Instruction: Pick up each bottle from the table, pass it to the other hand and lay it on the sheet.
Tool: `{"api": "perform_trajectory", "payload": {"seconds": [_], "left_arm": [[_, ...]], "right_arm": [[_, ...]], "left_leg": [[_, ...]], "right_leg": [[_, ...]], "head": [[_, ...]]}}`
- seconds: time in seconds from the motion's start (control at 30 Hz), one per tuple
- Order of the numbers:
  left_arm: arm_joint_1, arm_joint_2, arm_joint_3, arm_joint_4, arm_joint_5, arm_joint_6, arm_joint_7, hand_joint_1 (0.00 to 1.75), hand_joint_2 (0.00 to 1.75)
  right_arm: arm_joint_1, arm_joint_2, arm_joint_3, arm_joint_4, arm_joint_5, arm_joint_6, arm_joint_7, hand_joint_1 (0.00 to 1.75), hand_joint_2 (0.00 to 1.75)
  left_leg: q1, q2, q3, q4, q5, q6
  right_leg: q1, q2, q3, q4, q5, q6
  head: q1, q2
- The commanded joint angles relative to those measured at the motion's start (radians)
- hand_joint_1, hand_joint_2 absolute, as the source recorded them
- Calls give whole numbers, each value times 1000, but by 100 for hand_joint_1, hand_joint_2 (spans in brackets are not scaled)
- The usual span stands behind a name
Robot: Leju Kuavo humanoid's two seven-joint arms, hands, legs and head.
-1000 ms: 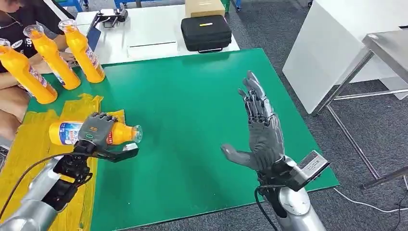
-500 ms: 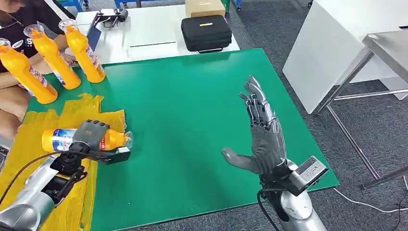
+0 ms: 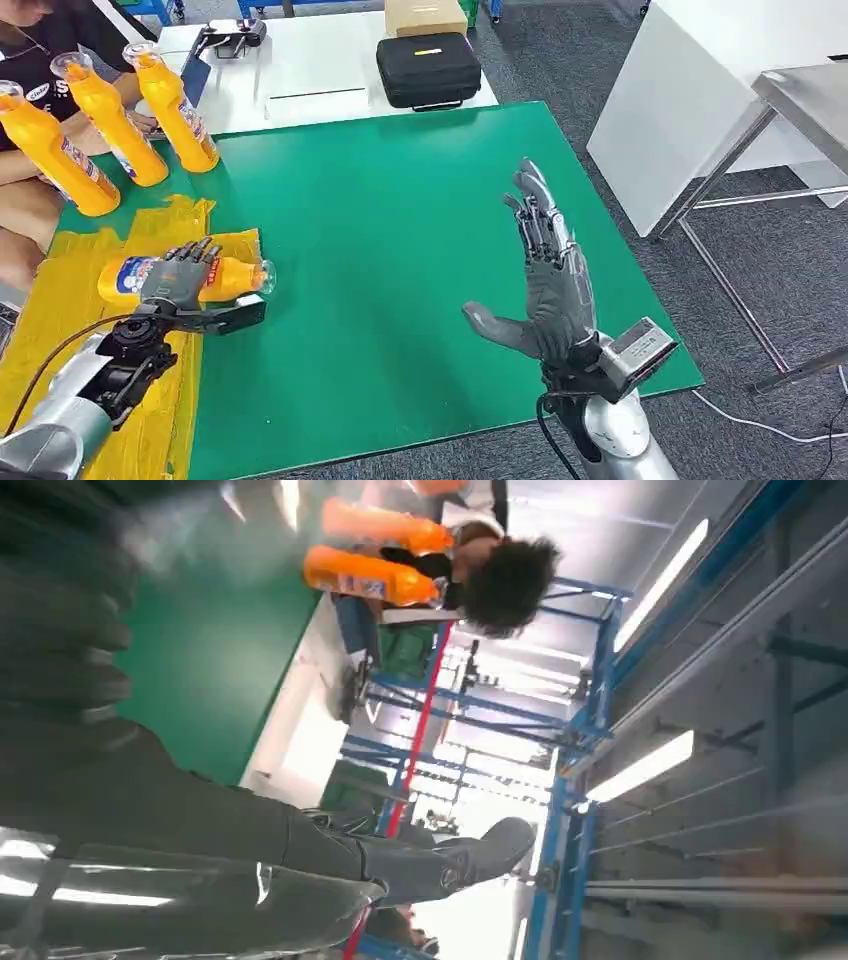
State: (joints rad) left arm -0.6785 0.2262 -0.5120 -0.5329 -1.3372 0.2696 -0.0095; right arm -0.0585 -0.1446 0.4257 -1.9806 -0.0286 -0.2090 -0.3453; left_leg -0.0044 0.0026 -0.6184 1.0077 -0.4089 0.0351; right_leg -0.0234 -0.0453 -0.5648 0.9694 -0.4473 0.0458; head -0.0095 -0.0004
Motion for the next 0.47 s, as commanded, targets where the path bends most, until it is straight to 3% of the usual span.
{"api": "perform_trajectory", "payload": {"seconds": [0.03, 0.07, 0.17, 0.27, 0.4, 0.47], "left_arm": [[122, -12, 161, -268, 173, 103, -31, 0, 175], [161, -1, 179, -363, 210, 109, -34, 0, 175], [319, 24, 257, -721, 372, 152, -68, 0, 175], [470, -4, 335, -1022, 556, 139, -157, 0, 175], [614, -64, 404, -1264, 874, 44, -273, 0, 175], [619, -65, 404, -1265, 874, 45, -273, 0, 175]], "right_arm": [[24, -7, -34, 32, 4, -39, 42, 0, 0], [36, -10, -40, 24, 4, -46, 42, 0, 175], [93, -12, -78, 1, 15, -95, 39, 0, 175], [141, -44, -103, -14, 27, -128, 10, 0, 175], [209, -56, -132, -51, 30, -98, -76, 0, 175], [210, -55, -131, -52, 30, -98, -76, 0, 175]], "left_leg": [[1, 1, 4, -1, -2, -2], [1, 0, 3, 0, -2, -2], [2, 0, 7, 0, -4, -3], [1, 2, 2, 0, -4, -2], [1, 1, 6, 1, -8, -3], [1, 2, 3, 1, -6, -3]], "right_leg": [[1, 4, 5, -2, -2, -2], [1, 3, 4, -2, -1, -2], [2, 5, 8, -3, -4, -4], [1, 5, 3, -2, -2, -2], [1, 7, 6, -2, -5, -3], [1, 6, 2, -2, -4, -3]], "head": [[0, 0], [0, 0], [0, 0], [0, 0], [0, 0], [0, 0]]}}
